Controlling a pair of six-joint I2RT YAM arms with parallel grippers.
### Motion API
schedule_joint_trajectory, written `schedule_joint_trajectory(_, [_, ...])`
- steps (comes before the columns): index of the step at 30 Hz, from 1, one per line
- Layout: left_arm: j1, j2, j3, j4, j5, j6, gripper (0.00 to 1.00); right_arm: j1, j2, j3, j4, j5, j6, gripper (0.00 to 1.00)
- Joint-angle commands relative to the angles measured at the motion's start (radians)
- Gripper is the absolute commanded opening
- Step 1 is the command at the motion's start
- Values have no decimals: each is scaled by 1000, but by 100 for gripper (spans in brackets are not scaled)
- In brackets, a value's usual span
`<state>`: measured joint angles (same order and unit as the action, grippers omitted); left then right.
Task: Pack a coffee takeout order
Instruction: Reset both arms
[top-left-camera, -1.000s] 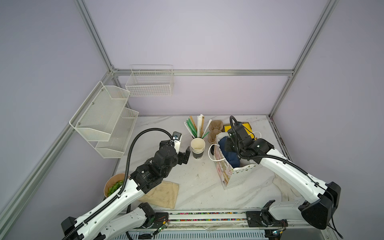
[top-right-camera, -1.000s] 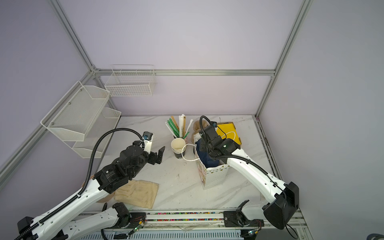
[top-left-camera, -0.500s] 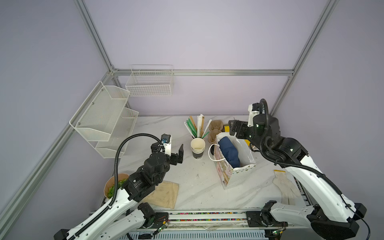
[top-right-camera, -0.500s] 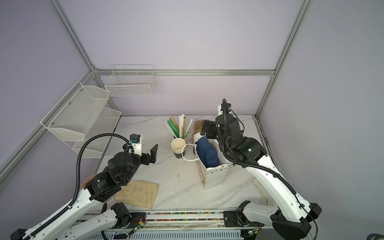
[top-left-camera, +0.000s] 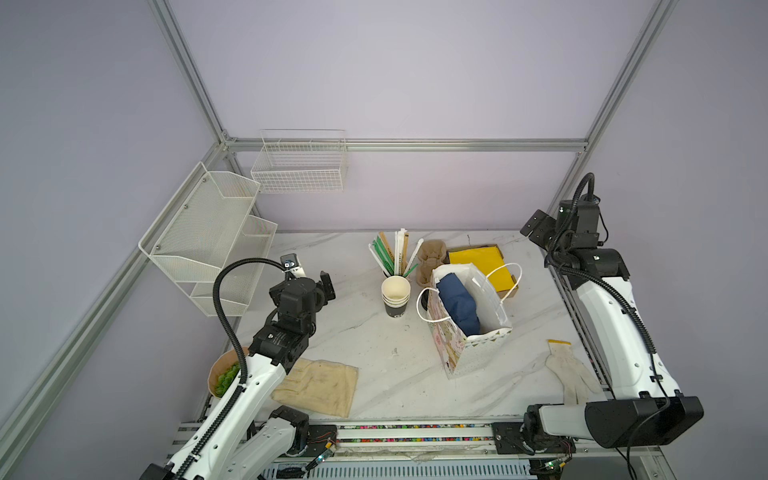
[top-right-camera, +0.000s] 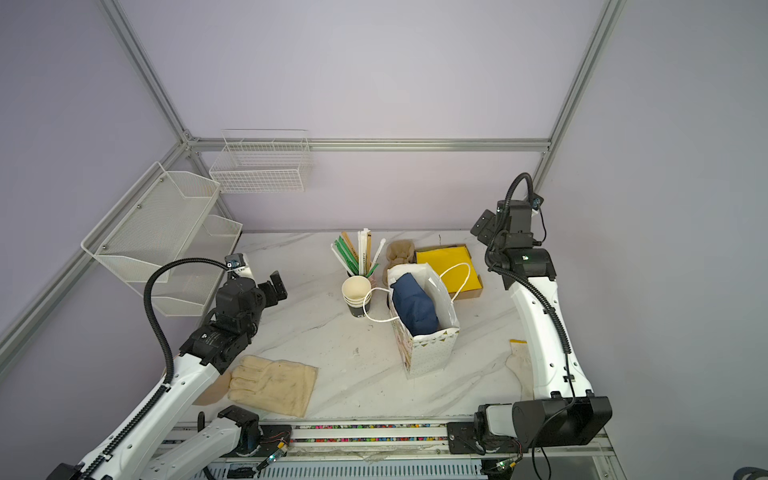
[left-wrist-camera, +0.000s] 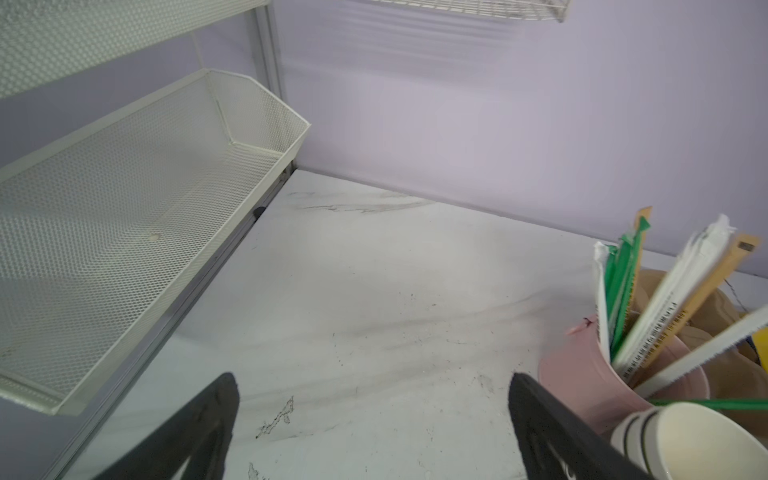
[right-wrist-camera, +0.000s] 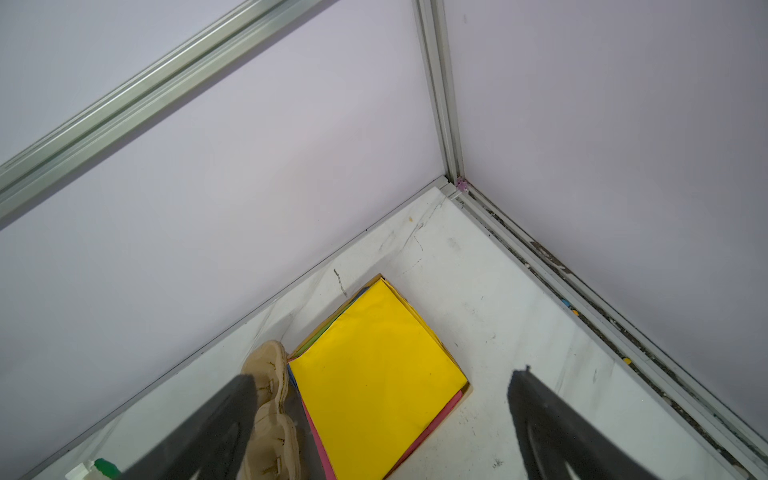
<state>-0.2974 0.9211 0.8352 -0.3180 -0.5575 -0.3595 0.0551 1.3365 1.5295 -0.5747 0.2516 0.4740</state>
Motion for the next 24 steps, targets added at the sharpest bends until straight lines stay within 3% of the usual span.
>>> schedule_joint_trajectory(1, [39,11,-63,78,-48,-37,100,-8,-75,-140,221,75,76,97])
schedule_joint_trajectory(5, [71,28,-114,142,-115,5,100,-9,-261,-529,698,292,107,97])
schedule_joint_trajectory(8, [93,71,-120,155,-115,12,100,-9,-364,-785,928,509,391,98])
schedule_joint_trajectory(9, [102,87,-120,153,-111,5,100,-9,-379,-834,987,524,395,97])
schedule_joint_trajectory(10, [114,103,-120,146,-105,-11,100,-9,-396,-849,1014,455,260,98])
schedule_joint_trajectory(11, [127,113,-125,149,-91,-25,100,-6,-418,-851,1061,371,-29,97])
schedule_joint_trajectory(12, [137,117,-132,154,-78,-30,100,15,-428,-879,1127,325,-156,98])
schedule_joint_trajectory(13, [147,120,-138,158,-72,-42,100,57,-442,-926,1181,400,-79,98])
schedule_joint_trajectory(15, [163,131,-150,169,-62,-51,100,95,-419,-1047,1411,434,-148,98])
schedule_joint_trajectory(16, [168,142,-155,181,-57,-46,100,130,-375,-1059,1433,443,-176,98])
schedule_joint_trajectory(17, [169,154,-158,187,-54,-34,100,156,-329,-1042,1383,537,-172,98])
schedule_joint_trajectory(21, [180,187,-177,216,-67,-5,100,168,-207,-1056,1403,484,-352,98])
schedule_joint_trajectory(24, [193,203,-231,308,-38,32,100,170,-144,-1131,1419,534,-282,98])
